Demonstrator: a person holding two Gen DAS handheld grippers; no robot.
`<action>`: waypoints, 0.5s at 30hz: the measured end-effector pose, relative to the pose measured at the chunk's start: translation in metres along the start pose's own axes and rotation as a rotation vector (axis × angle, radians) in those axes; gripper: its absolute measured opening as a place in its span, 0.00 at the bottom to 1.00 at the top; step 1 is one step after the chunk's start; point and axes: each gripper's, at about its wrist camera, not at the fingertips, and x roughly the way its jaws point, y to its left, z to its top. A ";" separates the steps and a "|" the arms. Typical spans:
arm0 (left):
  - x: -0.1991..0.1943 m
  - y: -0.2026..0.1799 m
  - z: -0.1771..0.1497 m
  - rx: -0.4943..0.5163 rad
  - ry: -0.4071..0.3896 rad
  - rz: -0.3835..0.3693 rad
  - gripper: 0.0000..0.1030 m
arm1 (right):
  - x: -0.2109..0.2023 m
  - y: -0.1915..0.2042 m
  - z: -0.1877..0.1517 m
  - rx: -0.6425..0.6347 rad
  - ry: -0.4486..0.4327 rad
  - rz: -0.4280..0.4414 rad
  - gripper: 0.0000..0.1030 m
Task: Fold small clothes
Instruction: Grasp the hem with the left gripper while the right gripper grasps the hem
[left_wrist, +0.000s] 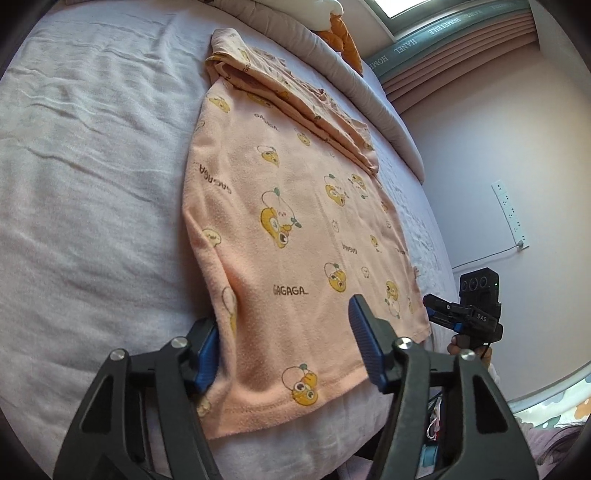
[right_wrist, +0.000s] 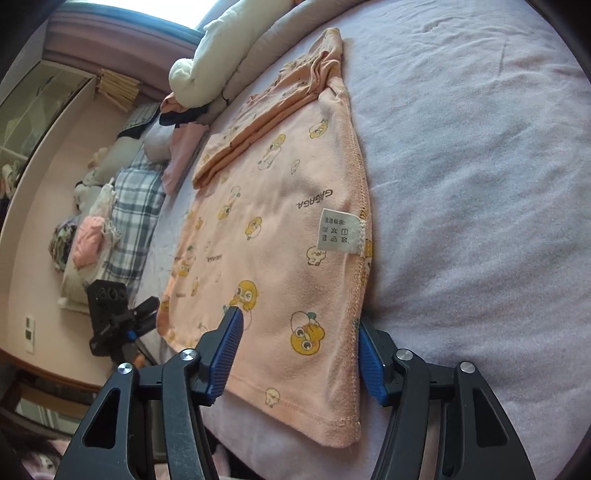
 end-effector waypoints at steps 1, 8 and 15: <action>0.000 0.001 -0.002 -0.003 0.002 0.007 0.47 | 0.000 0.000 -0.002 -0.004 0.006 -0.004 0.46; -0.002 0.013 -0.007 -0.064 0.029 0.004 0.06 | -0.003 -0.008 -0.012 0.010 0.008 -0.030 0.10; -0.017 0.012 0.014 -0.159 -0.046 -0.202 0.05 | -0.019 0.008 -0.001 -0.005 -0.092 0.128 0.08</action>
